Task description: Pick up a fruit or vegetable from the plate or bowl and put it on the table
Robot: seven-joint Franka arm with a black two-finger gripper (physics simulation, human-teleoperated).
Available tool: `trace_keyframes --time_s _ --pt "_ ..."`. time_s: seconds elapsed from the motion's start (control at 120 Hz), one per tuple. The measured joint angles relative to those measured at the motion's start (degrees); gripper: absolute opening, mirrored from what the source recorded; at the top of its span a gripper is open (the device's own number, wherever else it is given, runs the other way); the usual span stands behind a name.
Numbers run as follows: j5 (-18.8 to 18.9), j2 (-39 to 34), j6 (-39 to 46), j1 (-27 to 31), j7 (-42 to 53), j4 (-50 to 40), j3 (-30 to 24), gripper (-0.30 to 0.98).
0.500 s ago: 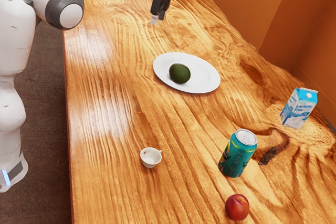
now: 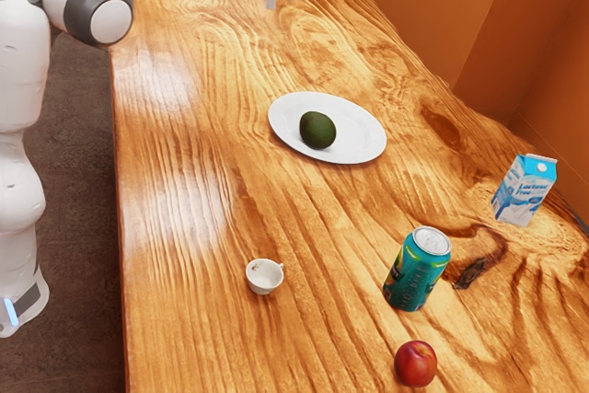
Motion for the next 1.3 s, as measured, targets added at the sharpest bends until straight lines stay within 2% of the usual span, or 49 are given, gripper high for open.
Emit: trace_keyframes --time_s 0.083,0.183,0.25,0.317,0.425,0.517,0.617,0.817,1.008,1.183,1.3 --pt "0.39 -5.37 -0.95 -0.21 -0.06 -4.14 -0.05 0.68" --pt "2.65 -13.78 1.95 -1.15 -0.93 -22.0 -0.47 0.68" --pt "6.21 -14.42 3.56 -6.97 -2.36 -27.17 -0.79 0.69" --pt "7.97 -14.22 5.25 -12.68 -3.68 -31.54 -0.75 0.69" --pt "9.05 -13.95 9.37 -14.23 -5.47 -37.15 3.17 0.68" --pt "8.9 -12.08 12.47 -12.1 -7.01 -38.2 7.26 0.69" --pt "8.27 -11.52 14.31 -11.52 -9.47 -38.4 8.39 0.69" --pt "8.23 -11.63 16.05 -20.97 -12.75 -38.5 8.59 0.69" --pt "7.95 -11.31 18.24 -20.74 -13.27 -38.44 8.42 0.69" --pt "7.72 -11.32 19.17 -27.56 -13.8 -38.16 8.49 0.69" --pt "7.68 -5.72 19.81 -26.88 -13.63 -33.04 8.83 0.69"
